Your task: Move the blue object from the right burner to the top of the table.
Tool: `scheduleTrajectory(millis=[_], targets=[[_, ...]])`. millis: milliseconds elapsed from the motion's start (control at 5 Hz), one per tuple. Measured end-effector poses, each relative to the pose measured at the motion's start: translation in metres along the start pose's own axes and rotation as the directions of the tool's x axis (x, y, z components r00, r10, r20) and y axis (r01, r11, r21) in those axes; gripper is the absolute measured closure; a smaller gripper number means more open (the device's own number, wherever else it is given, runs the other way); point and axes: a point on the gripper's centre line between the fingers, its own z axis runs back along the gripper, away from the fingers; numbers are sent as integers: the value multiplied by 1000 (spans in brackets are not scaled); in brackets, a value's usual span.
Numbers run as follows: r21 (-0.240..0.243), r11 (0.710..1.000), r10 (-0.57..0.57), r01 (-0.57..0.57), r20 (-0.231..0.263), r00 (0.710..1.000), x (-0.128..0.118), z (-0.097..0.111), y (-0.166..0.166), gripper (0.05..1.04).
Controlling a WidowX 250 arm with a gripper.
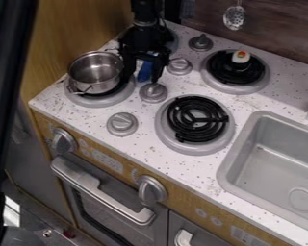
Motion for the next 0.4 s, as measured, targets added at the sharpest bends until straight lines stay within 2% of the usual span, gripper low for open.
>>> scheduleTrajectory(millis=[200,400], targets=[[24,999,-28,26,68,997,-21,43,-9,86],[39,994,-105,101,126,986,-49,74,-41,86]])
